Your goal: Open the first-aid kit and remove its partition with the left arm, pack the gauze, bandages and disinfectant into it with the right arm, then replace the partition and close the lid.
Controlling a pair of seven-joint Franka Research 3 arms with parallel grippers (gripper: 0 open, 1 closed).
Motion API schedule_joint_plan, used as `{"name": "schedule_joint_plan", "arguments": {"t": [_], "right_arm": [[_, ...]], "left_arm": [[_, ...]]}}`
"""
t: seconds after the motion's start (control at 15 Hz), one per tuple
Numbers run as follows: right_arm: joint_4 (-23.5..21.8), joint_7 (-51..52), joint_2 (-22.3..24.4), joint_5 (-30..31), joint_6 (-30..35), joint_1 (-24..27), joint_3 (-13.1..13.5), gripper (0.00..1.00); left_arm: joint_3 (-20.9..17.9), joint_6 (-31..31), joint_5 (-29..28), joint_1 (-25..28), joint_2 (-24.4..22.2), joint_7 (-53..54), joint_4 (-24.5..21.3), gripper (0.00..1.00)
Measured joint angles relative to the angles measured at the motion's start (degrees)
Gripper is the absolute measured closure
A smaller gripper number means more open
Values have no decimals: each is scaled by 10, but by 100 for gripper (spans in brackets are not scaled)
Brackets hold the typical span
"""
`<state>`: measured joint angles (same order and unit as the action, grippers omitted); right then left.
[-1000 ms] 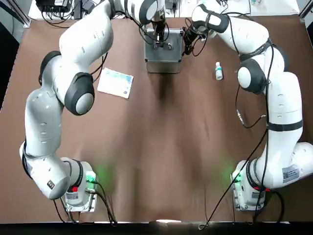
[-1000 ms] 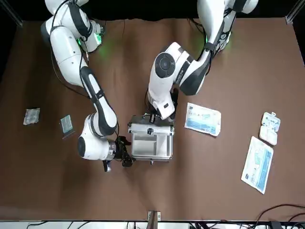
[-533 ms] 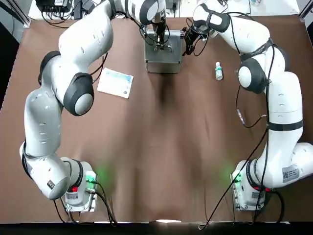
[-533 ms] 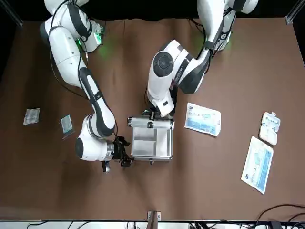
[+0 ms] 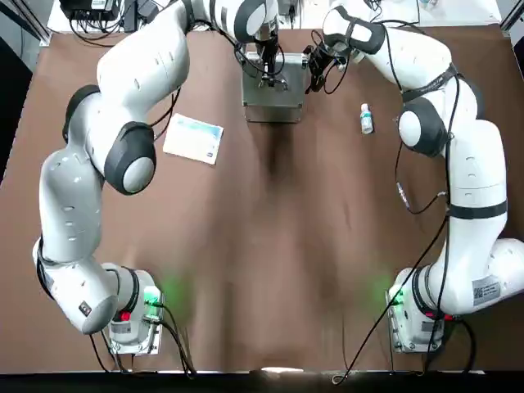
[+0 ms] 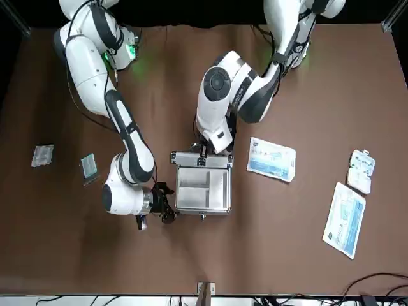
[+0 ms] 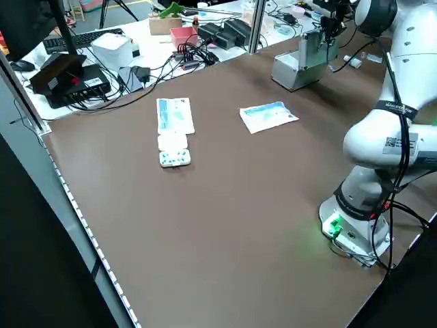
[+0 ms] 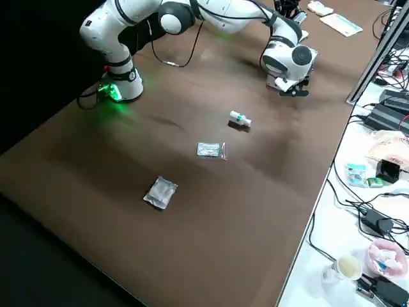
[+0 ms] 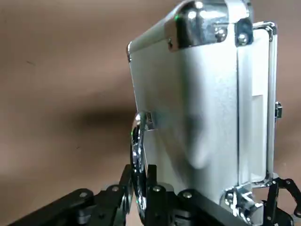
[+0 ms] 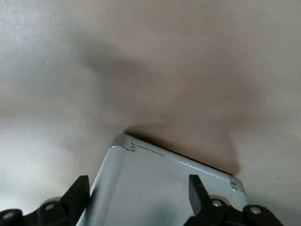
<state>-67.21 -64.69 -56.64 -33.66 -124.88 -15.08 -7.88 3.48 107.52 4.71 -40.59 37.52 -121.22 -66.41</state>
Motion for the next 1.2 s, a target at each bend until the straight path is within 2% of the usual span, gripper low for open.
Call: {"name": "schedule_joint_plan", "arguments": {"t": [1.0, 1.2], "right_arm": [[0, 4, -1, 0, -2, -4, 0, 8], [0, 4, -2, 0, -4, -4, 0, 8]], "left_arm": [[0, 6, -29, -22, -21, -32, -37, 85], [4, -3, -22, -24, -25, -25, -41, 82]]}}
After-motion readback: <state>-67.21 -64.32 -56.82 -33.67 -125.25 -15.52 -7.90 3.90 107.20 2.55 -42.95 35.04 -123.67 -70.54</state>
